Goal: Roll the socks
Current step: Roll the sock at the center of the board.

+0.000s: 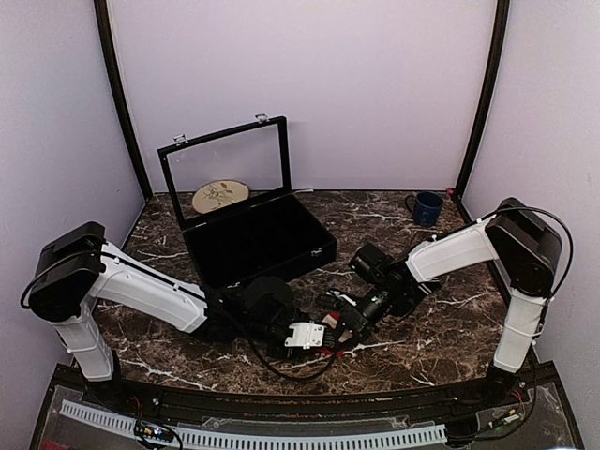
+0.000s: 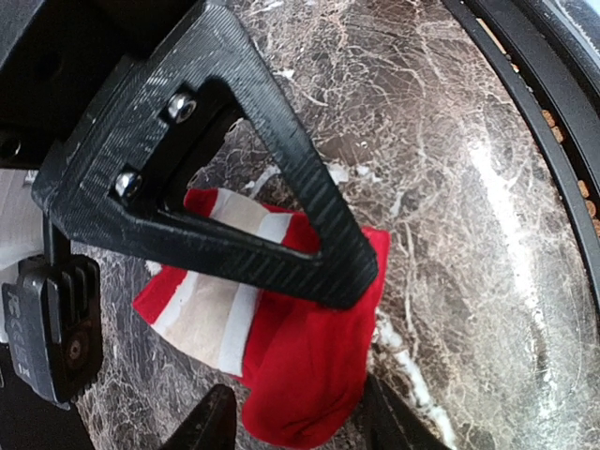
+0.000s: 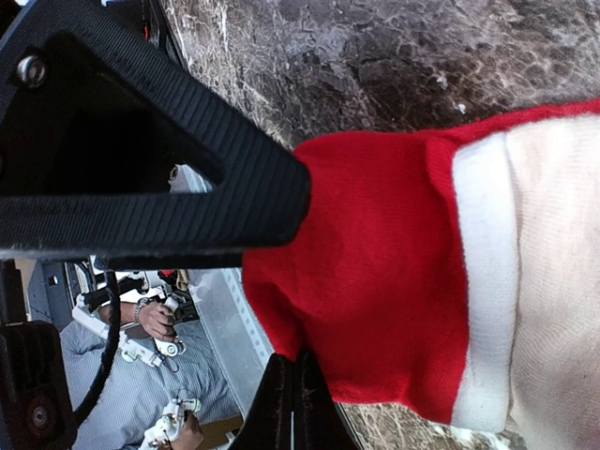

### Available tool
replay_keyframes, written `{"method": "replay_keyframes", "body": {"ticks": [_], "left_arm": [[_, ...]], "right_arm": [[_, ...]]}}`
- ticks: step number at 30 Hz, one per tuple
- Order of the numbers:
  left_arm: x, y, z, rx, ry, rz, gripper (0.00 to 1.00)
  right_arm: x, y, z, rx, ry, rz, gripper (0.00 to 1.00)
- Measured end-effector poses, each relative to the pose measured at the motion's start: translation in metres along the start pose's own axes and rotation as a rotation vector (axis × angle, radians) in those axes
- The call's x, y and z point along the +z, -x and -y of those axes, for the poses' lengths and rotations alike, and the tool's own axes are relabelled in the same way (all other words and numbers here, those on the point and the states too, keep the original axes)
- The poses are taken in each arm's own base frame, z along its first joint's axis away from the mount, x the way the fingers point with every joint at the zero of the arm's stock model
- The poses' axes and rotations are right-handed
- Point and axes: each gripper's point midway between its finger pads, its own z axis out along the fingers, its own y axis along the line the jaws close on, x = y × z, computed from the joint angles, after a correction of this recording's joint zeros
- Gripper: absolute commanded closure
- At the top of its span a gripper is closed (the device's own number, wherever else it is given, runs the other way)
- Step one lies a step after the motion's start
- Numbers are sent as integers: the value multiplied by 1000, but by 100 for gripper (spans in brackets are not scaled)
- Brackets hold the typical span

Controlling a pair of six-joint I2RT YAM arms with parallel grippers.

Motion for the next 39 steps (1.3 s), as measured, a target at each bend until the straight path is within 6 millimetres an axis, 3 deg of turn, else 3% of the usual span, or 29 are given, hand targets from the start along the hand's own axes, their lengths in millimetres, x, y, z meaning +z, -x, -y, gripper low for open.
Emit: {"method": "replay_keyframes", "body": {"ticks": [16, 20, 24, 31, 39], "left_arm": [[10, -9, 15, 31, -63, -26, 56], [12, -8, 14, 33, -58, -33, 67], [12, -4, 9, 35, -43, -31, 85], [12, -2, 5, 35, -34, -34, 100], [12, -2, 5, 18, -66, -73, 100]], "right_arm": [[0, -1, 0, -1, -1, -3, 100], [0, -1, 0, 3, -2, -5, 100], [0, -2, 0, 8, -3, -9, 100], [-1, -2, 0, 4, -4, -11, 100], [-3, 0, 5, -3, -48, -7, 100]]}}
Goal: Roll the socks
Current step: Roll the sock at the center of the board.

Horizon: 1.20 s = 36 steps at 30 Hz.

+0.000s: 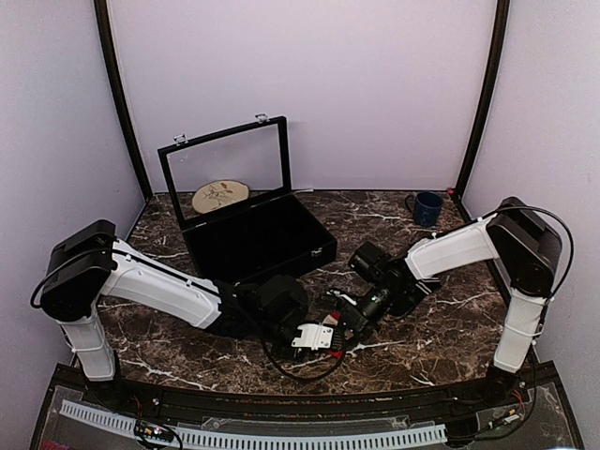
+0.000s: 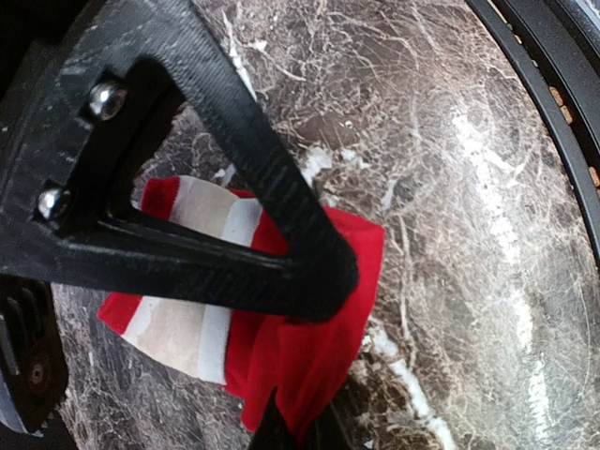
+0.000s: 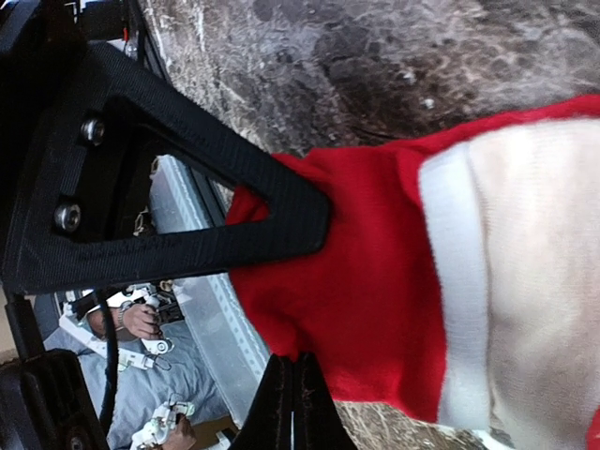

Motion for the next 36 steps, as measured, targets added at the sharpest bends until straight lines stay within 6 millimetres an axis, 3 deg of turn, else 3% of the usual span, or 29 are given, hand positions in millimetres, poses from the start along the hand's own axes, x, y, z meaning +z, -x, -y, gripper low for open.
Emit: {"method": "replay_keyframes", "body": {"ticks": [6, 13, 22, 29, 36], "left_arm": [[5, -4, 5, -46, -57, -55, 100], [4, -10, 17, -101, -136, -98, 100], [4, -8, 14, -156, -215, -128, 100], [12, -2, 6, -224, -300, -146, 100], [8, -4, 10, -286, -386, -150, 100]], "right_arm": [[-3, 4, 13, -7, -82, 18, 88], [-10, 8, 19, -9, -145, 74, 83], [-23, 3, 23, -16, -214, 208, 80], [-34, -5, 32, -36, -371, 347, 80], [-48, -13, 37, -56, -513, 495, 79]]}}
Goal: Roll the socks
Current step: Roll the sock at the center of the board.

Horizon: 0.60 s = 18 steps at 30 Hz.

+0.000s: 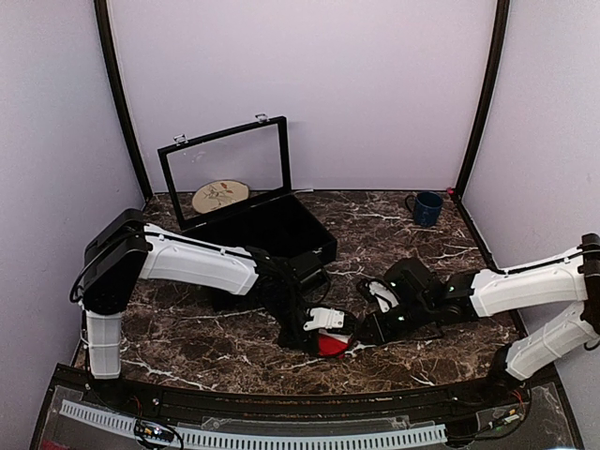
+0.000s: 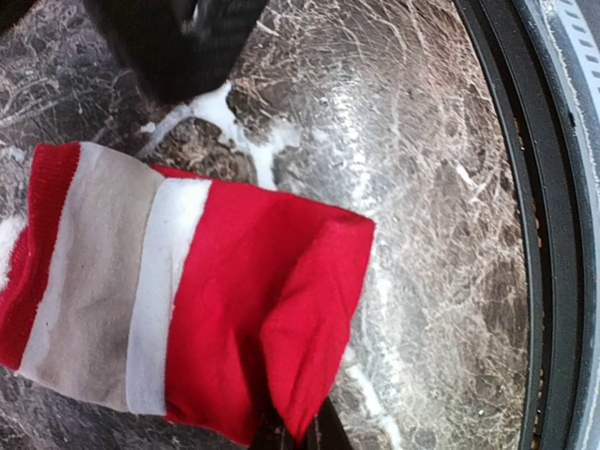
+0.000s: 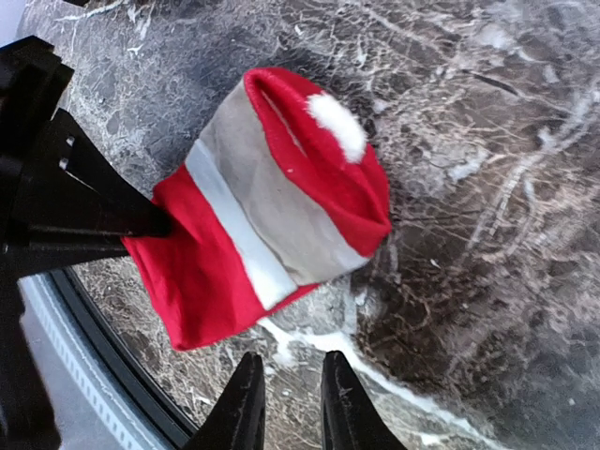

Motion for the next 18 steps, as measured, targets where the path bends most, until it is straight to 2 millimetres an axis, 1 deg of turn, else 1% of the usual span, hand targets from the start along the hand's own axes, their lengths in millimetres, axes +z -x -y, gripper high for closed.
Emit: {"method": "replay_keyframes", "body": {"ticks": [3, 6, 10, 13, 18], "left_arm": [[-2, -3, 2, -22, -36, -9, 100], [-5, -3, 3, -42, -66, -10, 100], [-7, -1, 5, -66, -105, -5, 100], [-5, 0, 6, -81, -137, -1, 100], [-2, -3, 11, -115, -192, 2, 100]], "right_arm": [[-7, 2, -2, -27, -44, 57, 79], [-9, 3, -10, -74, -77, 101, 79], [-5, -8, -21, -170, -129, 121, 79], [-2, -15, -29, -244, -170, 134, 77], [1, -23, -45, -371, -224, 172, 74]]}}
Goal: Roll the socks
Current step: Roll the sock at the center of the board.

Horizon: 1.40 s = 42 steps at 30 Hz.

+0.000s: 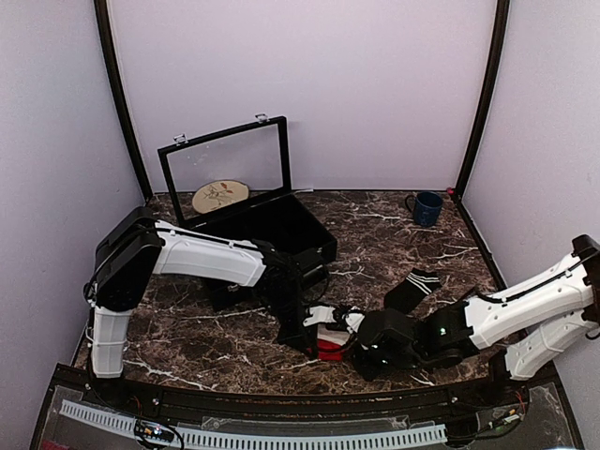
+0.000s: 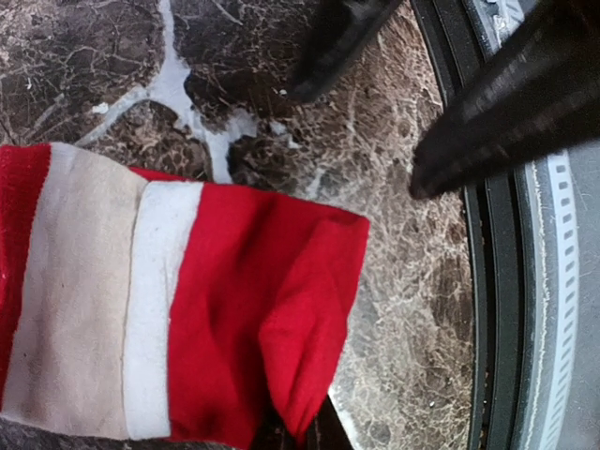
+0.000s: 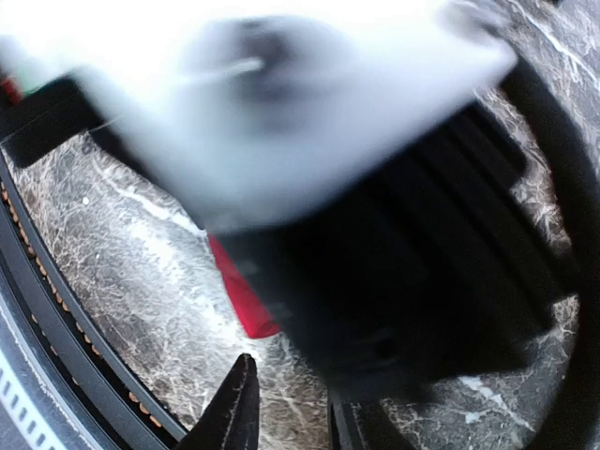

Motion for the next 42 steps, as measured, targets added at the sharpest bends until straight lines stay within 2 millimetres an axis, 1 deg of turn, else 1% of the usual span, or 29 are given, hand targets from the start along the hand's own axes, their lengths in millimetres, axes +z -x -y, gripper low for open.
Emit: {"method": "replay_keyframes", "body": {"ticks": [3, 5, 8, 11, 16, 22, 26, 37, 42], "left_arm": [[-1, -1, 1, -15, -20, 7, 100], [-2, -1, 2, -24, -31, 14, 100], [-4, -1, 2, -36, -48, 22, 100], [-6, 0, 2, -43, -58, 29, 100], [-7, 2, 2, -49, -76, 42, 100], [-3, 1, 5, -59, -108, 46, 100], [0, -1, 6, -67, -125, 44, 100], [0, -2, 8, -74, -137, 41, 100], [-1, 1, 7, -71, -136, 46, 100]], "right_arm": [[1, 3, -7, -61, -33, 20, 72], [3, 4, -10, -98, -55, 30, 67], [6, -1, -13, -154, -81, 34, 64], [9, -2, -12, -190, -102, 40, 63], [12, 4, -11, -244, -130, 66, 59], [16, 7, -11, -302, -141, 80, 55], [20, 5, -12, -348, -147, 75, 54], [26, 2, -16, -435, -137, 49, 54], [33, 0, -19, -474, -132, 25, 56]]}}
